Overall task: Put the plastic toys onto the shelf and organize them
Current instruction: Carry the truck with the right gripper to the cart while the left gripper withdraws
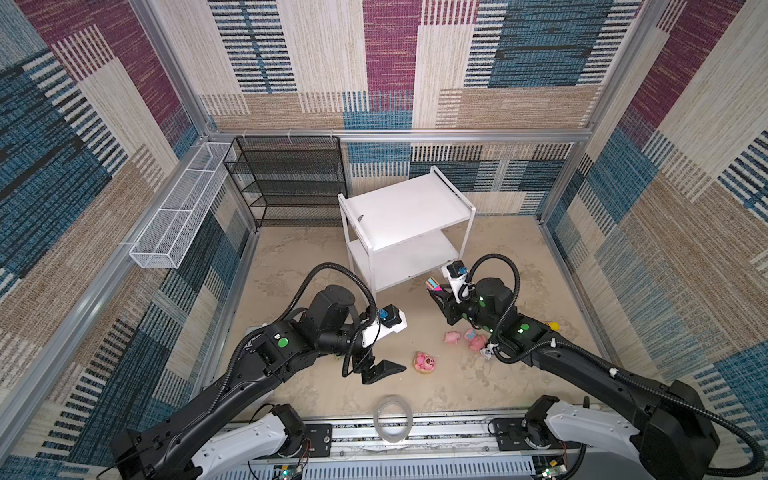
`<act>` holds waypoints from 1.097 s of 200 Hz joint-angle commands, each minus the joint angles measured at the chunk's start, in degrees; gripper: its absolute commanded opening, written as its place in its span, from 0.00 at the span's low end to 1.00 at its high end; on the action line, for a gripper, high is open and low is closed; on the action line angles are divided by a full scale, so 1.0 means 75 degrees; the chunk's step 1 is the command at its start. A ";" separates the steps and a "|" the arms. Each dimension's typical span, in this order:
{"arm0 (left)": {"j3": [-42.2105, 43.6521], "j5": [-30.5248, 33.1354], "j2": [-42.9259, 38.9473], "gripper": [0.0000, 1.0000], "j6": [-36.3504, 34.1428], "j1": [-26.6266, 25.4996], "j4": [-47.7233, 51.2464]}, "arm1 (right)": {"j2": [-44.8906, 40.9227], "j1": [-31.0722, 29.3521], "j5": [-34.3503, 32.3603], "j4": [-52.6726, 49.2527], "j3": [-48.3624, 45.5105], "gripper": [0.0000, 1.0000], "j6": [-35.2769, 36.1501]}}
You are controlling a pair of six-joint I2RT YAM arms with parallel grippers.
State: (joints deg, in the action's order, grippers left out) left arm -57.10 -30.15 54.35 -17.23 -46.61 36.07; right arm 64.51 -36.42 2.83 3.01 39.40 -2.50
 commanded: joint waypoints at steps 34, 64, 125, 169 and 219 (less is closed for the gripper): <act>0.0103 0.1070 -0.0105 0.99 0.0382 -0.0003 -0.0712 | 0.0848 0.0520 -0.0230 0.0877 0.0602 0.26 0.0132; 0.0382 0.1950 -0.0428 0.99 0.0551 -0.0008 -0.1421 | 0.1207 0.0590 -0.0373 0.0950 0.0882 0.25 0.0047; 0.0377 0.3496 -0.0436 0.99 0.0706 0.0001 -0.1728 | 0.2053 0.0680 -0.0582 0.0674 0.1622 0.25 -0.0213; 0.0476 0.3541 -0.0543 0.99 0.0678 0.0000 -0.1822 | 0.2497 0.0775 -0.0529 0.0448 0.2036 0.25 -0.0333; 0.0518 0.3473 -0.0617 0.99 0.0613 -0.0003 -0.1822 | 0.2556 0.0889 -0.0315 0.0735 0.1897 0.26 -0.0560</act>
State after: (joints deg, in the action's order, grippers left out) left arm -53.34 -4.67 49.98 -13.21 -46.61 23.79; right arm 84.03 -30.06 -0.56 6.22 54.15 -4.93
